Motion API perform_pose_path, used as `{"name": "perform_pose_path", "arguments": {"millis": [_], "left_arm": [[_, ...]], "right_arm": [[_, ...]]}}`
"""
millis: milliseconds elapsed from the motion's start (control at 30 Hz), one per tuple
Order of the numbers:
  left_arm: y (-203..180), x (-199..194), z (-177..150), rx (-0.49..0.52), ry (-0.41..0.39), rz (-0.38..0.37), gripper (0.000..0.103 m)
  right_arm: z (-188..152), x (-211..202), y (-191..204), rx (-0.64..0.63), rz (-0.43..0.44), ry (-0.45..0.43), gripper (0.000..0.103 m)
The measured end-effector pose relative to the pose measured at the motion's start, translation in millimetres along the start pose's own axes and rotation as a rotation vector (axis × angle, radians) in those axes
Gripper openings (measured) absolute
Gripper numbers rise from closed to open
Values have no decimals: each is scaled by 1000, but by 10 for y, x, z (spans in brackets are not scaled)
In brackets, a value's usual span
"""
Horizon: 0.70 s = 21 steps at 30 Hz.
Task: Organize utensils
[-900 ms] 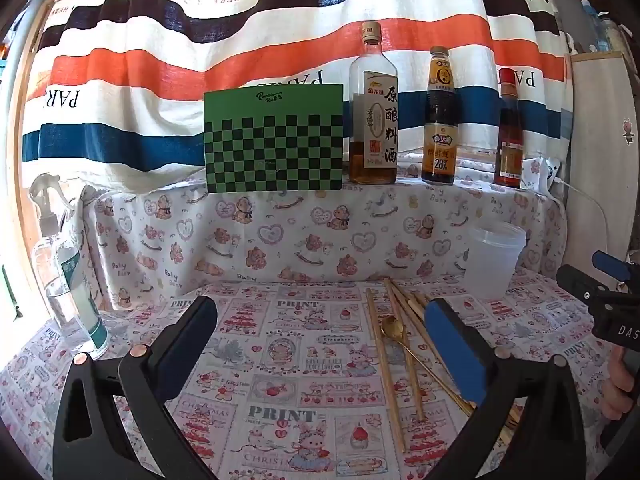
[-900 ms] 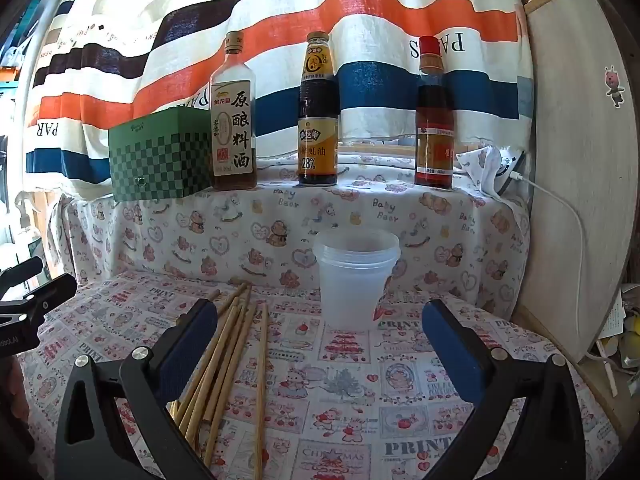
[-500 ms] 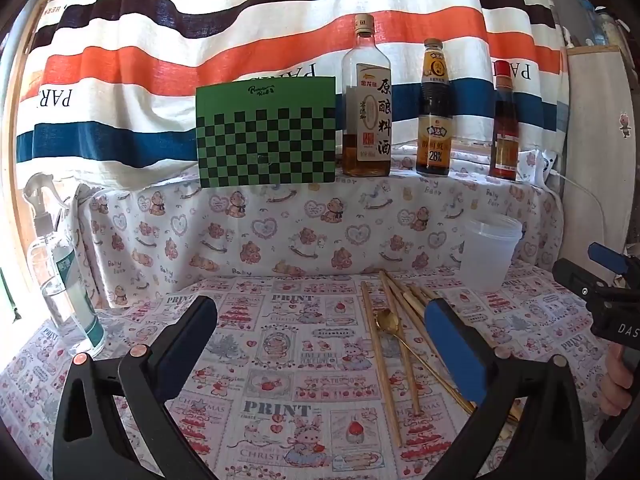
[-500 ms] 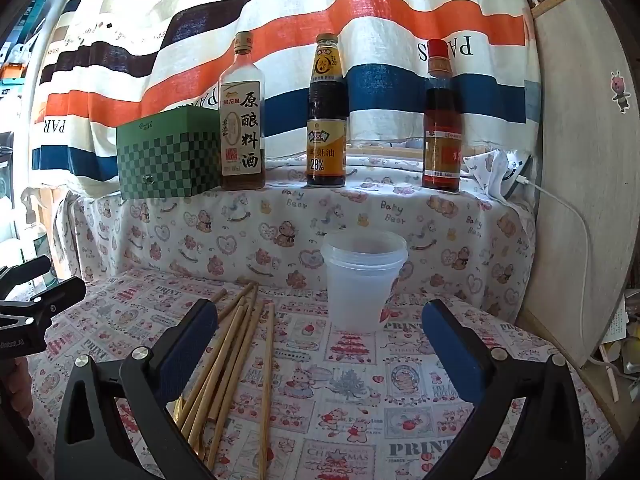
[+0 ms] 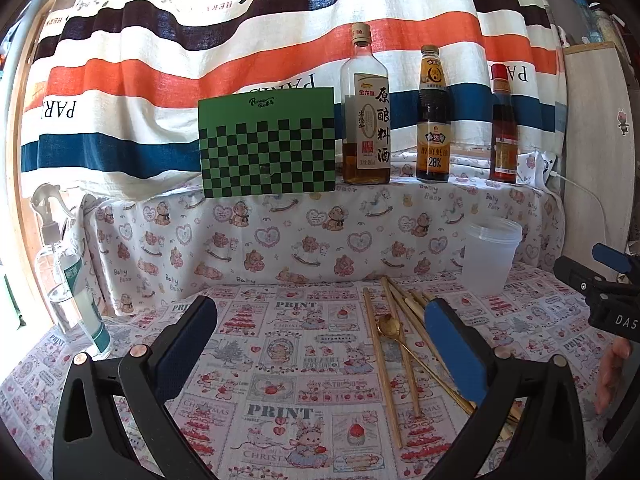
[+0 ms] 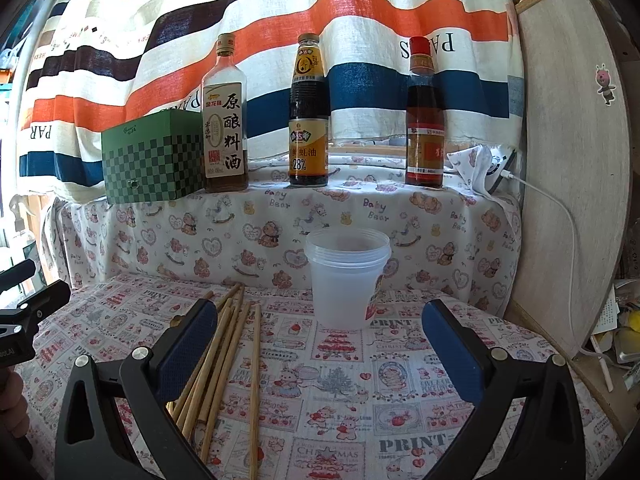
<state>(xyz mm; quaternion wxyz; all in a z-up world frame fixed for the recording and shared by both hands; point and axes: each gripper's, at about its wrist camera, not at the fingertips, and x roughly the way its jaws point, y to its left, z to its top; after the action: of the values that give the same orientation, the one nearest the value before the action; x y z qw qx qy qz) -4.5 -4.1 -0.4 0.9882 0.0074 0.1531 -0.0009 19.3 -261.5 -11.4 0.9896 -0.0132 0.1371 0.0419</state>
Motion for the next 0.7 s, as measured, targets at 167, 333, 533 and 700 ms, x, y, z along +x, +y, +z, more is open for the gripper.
{"name": "perform_pose_path", "arguments": {"millis": [167,333,533,700], "left_arm": [[41,-1,-3,-26,1,7,103],[14,-14,-4,-14,-2,11,103],[20,-14,-2,-18,-1,19,103],[18,-26,0,-25,-4,4,103]], "right_arm": [[-23,-10,67,-41,26,13,103],[-30,-27,63,-41,15,5,103],[-26,44,16,-27,14,50,103],[-30,3,19,-27,-2,23,103]]}}
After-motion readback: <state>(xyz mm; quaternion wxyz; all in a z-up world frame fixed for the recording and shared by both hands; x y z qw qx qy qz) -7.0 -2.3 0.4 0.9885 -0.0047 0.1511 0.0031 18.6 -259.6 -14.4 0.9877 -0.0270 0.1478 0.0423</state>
